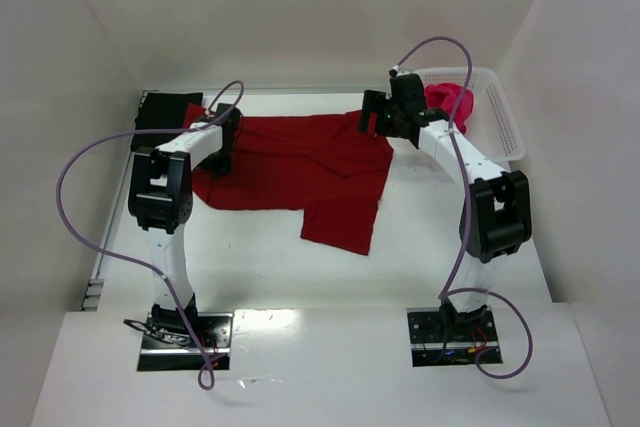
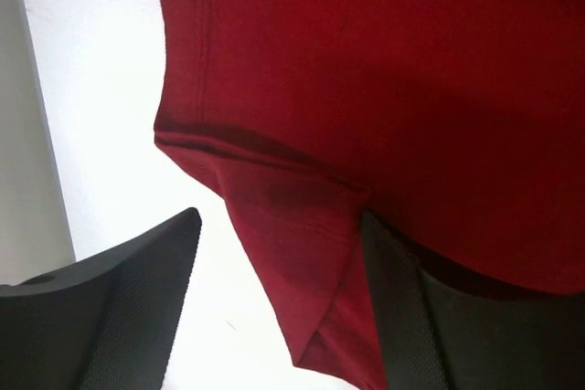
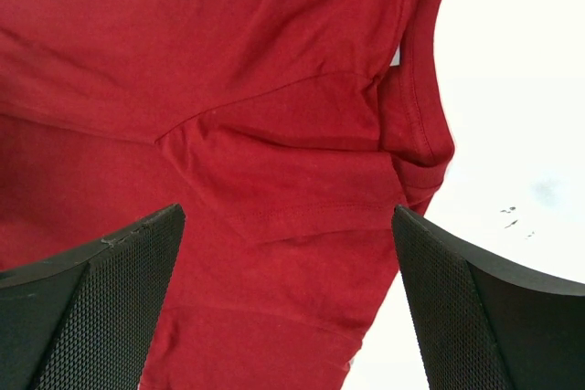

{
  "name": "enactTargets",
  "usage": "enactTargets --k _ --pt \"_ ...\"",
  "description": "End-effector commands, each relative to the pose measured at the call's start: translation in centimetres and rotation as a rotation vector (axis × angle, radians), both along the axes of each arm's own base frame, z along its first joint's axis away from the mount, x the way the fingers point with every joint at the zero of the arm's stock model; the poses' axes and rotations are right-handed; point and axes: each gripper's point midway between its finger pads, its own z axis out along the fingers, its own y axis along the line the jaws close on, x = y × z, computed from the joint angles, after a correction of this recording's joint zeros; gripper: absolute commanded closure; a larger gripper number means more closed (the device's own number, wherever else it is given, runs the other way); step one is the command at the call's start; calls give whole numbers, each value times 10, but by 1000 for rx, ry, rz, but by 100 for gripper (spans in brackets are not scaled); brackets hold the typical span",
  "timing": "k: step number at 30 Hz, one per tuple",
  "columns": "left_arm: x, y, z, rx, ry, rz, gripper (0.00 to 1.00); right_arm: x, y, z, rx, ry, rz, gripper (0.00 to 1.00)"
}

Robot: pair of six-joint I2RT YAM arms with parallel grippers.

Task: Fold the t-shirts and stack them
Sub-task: Grap the side of the flattened tshirt closest away from the robot with both arms

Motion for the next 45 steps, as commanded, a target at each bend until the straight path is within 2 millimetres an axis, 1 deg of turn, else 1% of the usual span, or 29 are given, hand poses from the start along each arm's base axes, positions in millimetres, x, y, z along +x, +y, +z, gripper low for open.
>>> enactTargets --k 1,5,8,9,10,11,12,13,14,15,16,17,18,20,21,23,24,25,27,28,30,33,34,35,37,38,40,43,45 --pt "5 -4 -5 -46 -13 -1 20 4 -6 44 29 -119 -25 0" --pt "5 -7 -9 -69 -12 -8 20 4 -7 44 31 -118 -38 0" --pt "5 -7 -9 -69 -12 -8 29 0 -8 39 23 -92 -38 0" --pt "2 -7 -12 -68 -1 -8 35 -4 -9 40 28 -82 -44 0" --pt "2 -7 -12 -68 -1 -8 38 -6 -11 40 30 -66 -68 0" --pt "2 -7 -12 -68 -1 -8 40 -16 -14 39 27 -31 -74 0" --pt "-2 -7 -15 -67 10 -7 47 -28 -16 37 40 -7 -90 0" --pt "-2 -7 -15 -67 10 -7 49 -45 -16 20 45 57 -80 0" --pt "-2 -7 -15 -67 10 -7 51 -49 -11 30 76 45 -65 0" --pt "-2 -5 -14 -58 9 -5 54 -69 -9 12 93 118 -50 0" --pt "-2 -5 -14 -58 9 -5 61 -81 -9 16 122 130 -61 0" --pt "-5 -5 -17 -57 19 -4 66 -100 -11 -3 122 200 -64 1" --pt "-5 -5 -17 -57 19 -4 69 -109 -10 -7 138 224 -66 2" --pt "-5 -7 -18 -68 16 0 75 -130 -2 -5 201 259 -31 8" --pt "-6 -6 -22 -67 25 1 80 -143 -1 -14 223 303 -38 8" --pt "-6 -6 -22 -67 25 1 85 -162 7 -19 246 341 -20 10" --pt "-6 -8 -22 -78 26 -2 91 -171 17 -24 250 366 -7 10" --pt "-4 -10 -23 -87 18 -5 92 -178 22 -25 253 373 5 10" --pt "-3 -10 -19 -89 9 -5 96 -197 33 -40 241 426 29 11" --pt "-3 -10 -19 -89 9 -5 97 -207 43 -45 231 446 50 13" --pt "-5 -10 -18 -89 9 -5 99 -221 50 -64 215 505 56 13" --pt "-7 -9 -17 -89 9 -5 100 -237 52 -77 197 554 49 14" --pt "-7 -11 -18 -97 10 -8 100 -238 54 -74 199 547 60 14" --pt "-7 -7 -18 -97 9 2 100 -249 46 -85 172 591 33 16" --pt "-6 -9 -15 -111 -3 6 100 -258 39 -85 164 597 16 18" --pt "-6 -9 -15 -111 -3 6 100 -267 32 -94 148 622 -8 18" --pt "-6 -9 -15 -111 -3 6 100 -279 26 -101 153 644 -34 19" --pt "-3 -11 -8 -123 -29 2 100 -277 27 -102 154 619 -71 22" --pt "-5 -12 -11 -131 -19 0 100 -275 29 -105 164 627 -89 26"
